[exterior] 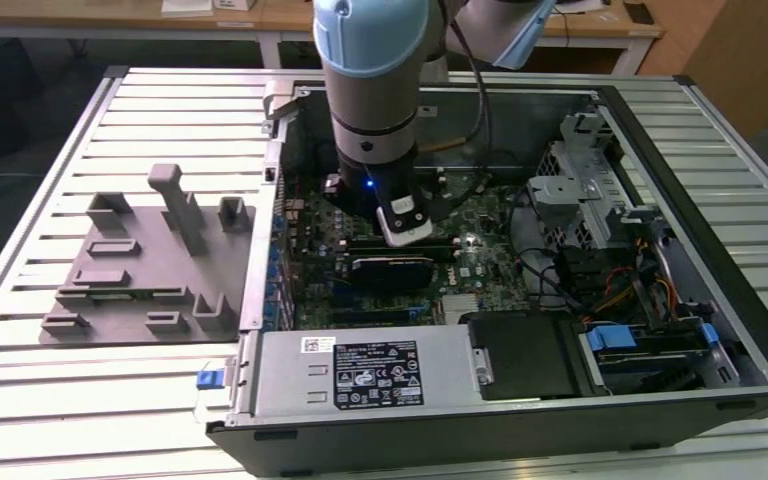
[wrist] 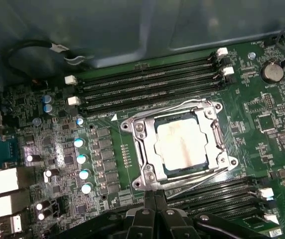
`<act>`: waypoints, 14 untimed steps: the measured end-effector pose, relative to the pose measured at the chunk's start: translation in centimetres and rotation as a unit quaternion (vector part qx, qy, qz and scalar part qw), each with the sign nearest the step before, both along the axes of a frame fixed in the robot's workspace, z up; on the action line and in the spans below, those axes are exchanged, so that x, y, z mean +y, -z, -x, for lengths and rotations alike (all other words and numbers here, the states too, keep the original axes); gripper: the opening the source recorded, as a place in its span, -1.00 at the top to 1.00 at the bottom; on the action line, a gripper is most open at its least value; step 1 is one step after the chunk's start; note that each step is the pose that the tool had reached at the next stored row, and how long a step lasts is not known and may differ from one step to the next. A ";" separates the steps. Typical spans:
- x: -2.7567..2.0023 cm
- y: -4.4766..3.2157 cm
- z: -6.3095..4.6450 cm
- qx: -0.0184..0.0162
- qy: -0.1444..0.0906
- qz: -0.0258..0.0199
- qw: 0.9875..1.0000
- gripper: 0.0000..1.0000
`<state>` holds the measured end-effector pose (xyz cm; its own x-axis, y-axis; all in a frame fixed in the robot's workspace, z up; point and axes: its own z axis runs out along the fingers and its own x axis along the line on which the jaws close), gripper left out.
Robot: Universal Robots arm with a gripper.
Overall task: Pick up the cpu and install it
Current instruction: 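Install the second cpu locking lever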
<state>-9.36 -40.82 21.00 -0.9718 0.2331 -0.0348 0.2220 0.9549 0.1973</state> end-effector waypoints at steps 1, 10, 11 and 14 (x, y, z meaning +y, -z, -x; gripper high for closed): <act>-0.10 0.03 0.0 0.000 0.000 -0.006 1.000 0.79; -0.35 0.66 0.1 0.001 -0.023 -0.030 0.999 0.79; -0.36 0.70 0.1 0.001 -0.025 -0.030 0.999 0.79; -0.36 0.70 0.1 0.001 -0.027 -0.030 0.999 0.79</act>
<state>-9.50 -41.18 20.30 -0.9830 0.1824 -0.0209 0.1712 0.9518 0.2543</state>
